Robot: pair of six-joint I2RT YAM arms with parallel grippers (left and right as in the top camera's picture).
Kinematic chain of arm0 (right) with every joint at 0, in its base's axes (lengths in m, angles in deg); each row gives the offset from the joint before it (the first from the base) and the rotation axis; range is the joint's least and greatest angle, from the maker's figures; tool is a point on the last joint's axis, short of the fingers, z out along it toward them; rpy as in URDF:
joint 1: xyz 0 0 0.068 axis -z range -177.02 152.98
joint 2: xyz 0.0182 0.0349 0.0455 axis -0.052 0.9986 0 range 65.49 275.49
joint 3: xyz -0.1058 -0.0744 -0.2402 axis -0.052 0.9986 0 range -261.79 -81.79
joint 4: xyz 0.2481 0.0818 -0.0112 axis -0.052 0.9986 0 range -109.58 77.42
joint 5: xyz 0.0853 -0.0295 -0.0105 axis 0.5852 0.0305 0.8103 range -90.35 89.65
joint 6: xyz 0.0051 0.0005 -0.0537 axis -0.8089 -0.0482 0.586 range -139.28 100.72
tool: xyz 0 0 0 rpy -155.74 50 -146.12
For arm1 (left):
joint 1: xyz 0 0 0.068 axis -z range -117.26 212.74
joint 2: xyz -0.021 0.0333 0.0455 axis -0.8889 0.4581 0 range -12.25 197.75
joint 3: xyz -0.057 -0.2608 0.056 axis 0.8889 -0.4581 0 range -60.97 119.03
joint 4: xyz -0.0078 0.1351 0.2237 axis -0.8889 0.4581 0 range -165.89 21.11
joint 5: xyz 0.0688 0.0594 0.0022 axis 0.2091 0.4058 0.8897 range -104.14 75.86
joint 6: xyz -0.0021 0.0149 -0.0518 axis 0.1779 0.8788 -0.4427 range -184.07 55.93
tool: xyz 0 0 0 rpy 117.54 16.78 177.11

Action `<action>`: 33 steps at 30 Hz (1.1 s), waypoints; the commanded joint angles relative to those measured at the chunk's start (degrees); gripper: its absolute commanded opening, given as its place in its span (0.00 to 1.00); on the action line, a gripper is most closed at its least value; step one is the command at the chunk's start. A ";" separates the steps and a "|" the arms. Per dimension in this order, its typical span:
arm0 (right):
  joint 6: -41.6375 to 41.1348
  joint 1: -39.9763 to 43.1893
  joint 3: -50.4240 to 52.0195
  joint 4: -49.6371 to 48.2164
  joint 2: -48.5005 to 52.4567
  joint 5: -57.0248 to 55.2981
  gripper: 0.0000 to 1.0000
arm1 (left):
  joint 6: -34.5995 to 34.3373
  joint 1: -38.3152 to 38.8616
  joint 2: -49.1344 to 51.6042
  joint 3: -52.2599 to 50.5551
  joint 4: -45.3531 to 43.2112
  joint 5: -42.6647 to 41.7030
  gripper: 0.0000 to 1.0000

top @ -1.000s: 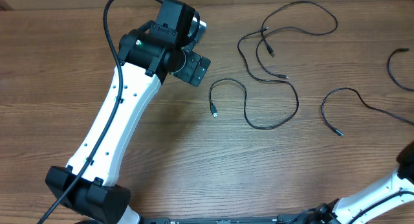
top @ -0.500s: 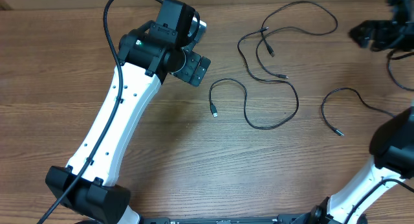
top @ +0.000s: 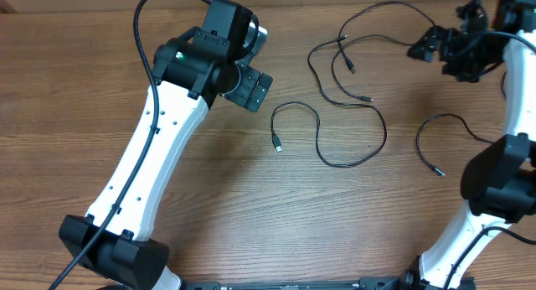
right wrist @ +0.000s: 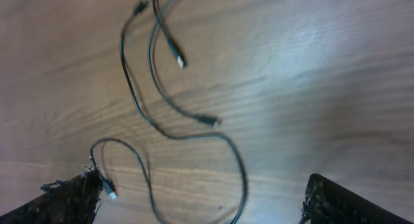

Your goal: Untangle cables

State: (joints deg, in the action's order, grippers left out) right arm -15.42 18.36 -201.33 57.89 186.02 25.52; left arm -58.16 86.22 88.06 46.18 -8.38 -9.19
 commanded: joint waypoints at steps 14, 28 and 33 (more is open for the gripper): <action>-27.15 -16.02 12.20 2.49 0.02 -19.39 1.00 | -0.81 -0.31 0.20 -0.13 -0.22 -0.52 1.00; -33.27 -17.49 24.94 -6.47 -2.01 -22.01 0.99 | -0.81 -0.31 0.20 -0.13 -0.22 -0.52 1.00; -34.56 -18.27 31.82 -10.29 -8.96 -23.71 1.00 | -0.81 -0.31 0.20 -0.13 -0.22 -0.52 1.00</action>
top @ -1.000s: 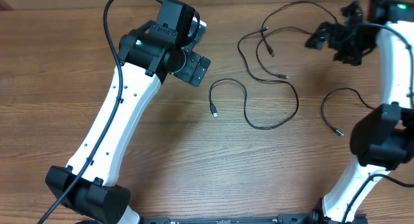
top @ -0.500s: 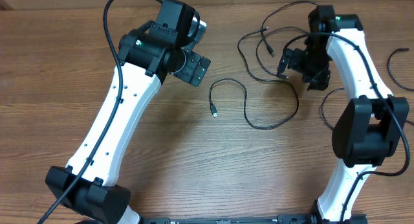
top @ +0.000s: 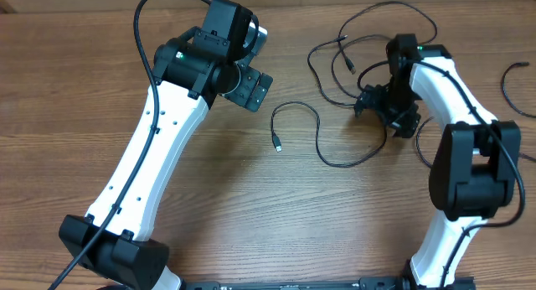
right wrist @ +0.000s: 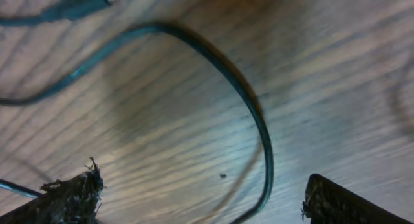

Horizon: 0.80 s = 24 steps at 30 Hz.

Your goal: Untangle cables

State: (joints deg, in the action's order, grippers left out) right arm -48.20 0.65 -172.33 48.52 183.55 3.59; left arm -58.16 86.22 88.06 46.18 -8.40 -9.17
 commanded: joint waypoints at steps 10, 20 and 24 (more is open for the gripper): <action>-4.11 -0.68 13.68 -8.74 -10.38 -1.79 1.00 | -0.81 -0.31 0.20 -0.13 -0.20 -0.55 1.00; -6.67 -0.66 23.47 -18.75 -10.38 -1.40 0.95 | -0.81 -0.31 0.20 -0.13 -0.20 -0.55 1.00; -6.64 -0.68 23.47 -19.39 -10.38 -1.38 0.80 | -0.81 -0.31 0.20 -0.13 -0.20 -0.55 1.00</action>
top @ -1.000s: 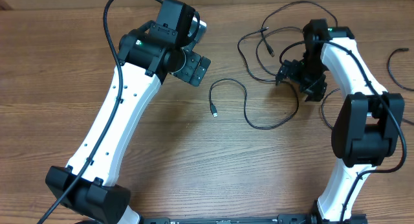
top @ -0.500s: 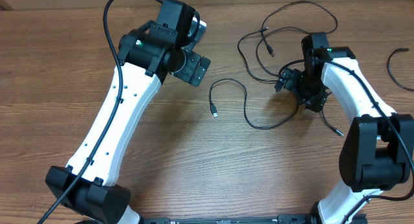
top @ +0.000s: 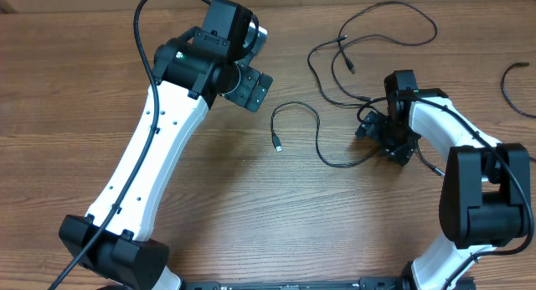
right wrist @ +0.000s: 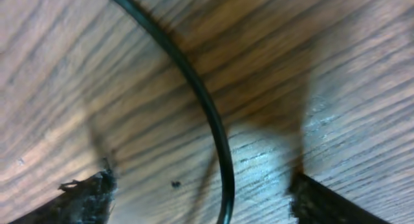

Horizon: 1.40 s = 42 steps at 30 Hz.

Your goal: Untangle cables

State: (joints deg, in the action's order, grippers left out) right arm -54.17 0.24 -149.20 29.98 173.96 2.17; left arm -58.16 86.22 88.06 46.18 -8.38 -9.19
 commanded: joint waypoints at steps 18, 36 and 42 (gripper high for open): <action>-0.68 -0.24 0.74 -1.68 -0.96 -2.05 0.04 | -0.81 -0.31 0.20 -0.13 -0.22 -0.52 1.00; 6.23 -5.42 -0.59 0.42 -31.08 0.09 0.04 | -0.81 -0.31 0.20 -0.15 -0.22 -0.52 1.00; 8.20 -6.67 -0.59 3.45 -41.77 -0.13 0.04 | -0.81 -0.31 0.20 -0.13 -0.22 -0.52 0.99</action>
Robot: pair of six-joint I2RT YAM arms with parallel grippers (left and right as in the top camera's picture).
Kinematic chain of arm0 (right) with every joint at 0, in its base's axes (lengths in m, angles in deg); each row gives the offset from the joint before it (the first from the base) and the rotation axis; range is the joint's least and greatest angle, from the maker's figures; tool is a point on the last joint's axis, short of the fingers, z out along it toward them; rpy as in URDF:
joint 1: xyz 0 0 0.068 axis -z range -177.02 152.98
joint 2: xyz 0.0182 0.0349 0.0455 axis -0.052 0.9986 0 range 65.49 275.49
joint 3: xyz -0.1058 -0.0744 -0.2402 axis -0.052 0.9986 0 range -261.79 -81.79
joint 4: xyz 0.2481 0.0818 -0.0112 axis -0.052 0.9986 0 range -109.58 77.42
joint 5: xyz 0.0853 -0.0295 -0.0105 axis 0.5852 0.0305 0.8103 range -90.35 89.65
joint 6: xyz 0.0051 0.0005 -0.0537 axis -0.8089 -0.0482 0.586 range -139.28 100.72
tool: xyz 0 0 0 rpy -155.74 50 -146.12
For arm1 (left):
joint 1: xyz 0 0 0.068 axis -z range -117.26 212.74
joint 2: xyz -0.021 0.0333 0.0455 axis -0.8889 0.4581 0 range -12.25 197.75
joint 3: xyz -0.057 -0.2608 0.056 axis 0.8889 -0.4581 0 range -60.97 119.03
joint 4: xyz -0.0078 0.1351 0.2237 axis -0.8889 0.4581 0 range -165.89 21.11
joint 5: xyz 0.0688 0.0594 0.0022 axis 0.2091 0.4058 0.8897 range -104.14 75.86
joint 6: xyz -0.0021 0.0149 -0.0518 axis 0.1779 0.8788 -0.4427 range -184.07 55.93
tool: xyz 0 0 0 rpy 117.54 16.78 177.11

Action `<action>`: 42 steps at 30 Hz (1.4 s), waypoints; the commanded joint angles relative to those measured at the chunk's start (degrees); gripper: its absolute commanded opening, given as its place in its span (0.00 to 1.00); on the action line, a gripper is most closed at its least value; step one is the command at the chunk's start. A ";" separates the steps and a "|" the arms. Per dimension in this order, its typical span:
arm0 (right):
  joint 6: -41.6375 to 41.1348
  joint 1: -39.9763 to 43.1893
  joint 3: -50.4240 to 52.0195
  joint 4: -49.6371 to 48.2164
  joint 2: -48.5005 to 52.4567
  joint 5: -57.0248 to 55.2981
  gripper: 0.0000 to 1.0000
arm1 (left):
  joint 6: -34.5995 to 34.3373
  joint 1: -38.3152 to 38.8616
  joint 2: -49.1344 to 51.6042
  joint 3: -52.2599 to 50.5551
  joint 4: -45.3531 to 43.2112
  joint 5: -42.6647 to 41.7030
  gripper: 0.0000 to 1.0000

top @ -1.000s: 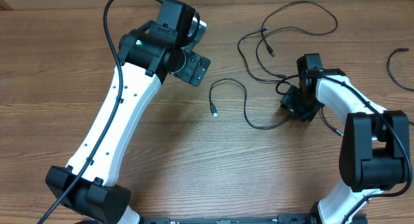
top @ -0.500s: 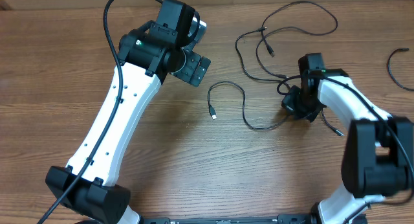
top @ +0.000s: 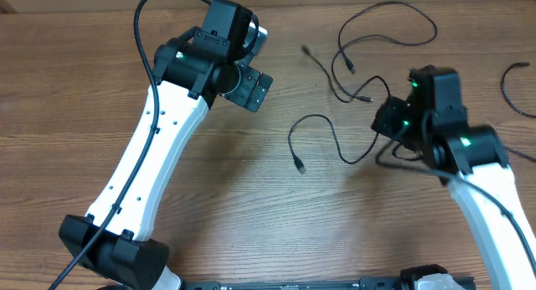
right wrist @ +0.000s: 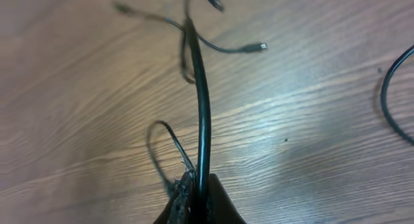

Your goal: Untangle cables

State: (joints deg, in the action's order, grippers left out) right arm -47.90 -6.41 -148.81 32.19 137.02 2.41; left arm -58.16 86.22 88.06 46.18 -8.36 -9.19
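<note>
Several thin black cables lie on the wooden table (top: 251,223). My right gripper (right wrist: 199,185) is shut on one black cable (right wrist: 204,114), which runs up from between its fingers. Seen from overhead, that cable (top: 335,143) loops left from the right gripper (top: 387,121) to a plug (top: 299,166). A second cable (top: 335,87) lies behind it, its plug (right wrist: 259,47) showing in the right wrist view. My left gripper (top: 249,85) hangs at the back left, far from the cables; its jaws cannot be made out.
A third cable (top: 512,87) curls at the far right edge. Another cable piece (right wrist: 385,98) shows at the right of the wrist view. A long loop (top: 394,18) lies at the back. The left arm stretches across the table's left half.
My right gripper was open and low, with the cable between its fingers. Now it is shut on that cable and higher. The cable's loop and plug have shifted right and toward the front.
My right gripper was open at the back right, away from the tangle. Then it stood open over the middle cable's bend, then low with that cable between its fingers. Now it holds the cable, which has shifted. The left arm has stayed still.
</note>
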 commanded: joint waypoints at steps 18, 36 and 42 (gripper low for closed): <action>-5.14 0.66 -0.98 12.96 -17.84 -32.26 0.04 | -0.81 -0.33 0.20 -0.13 -0.24 -0.52 1.00; -5.44 5.62 -5.33 13.07 -25.29 -26.67 0.04 | -0.81 -0.31 0.20 -0.13 -0.24 -0.52 1.00; -5.01 5.62 -7.56 10.64 -25.29 -26.69 0.04 | -0.81 -0.31 0.20 -0.13 -0.24 -0.52 1.00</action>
State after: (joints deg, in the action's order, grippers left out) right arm -53.73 -1.12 -153.75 44.25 111.99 -24.16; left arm -58.16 86.22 88.06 46.18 -8.38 -9.19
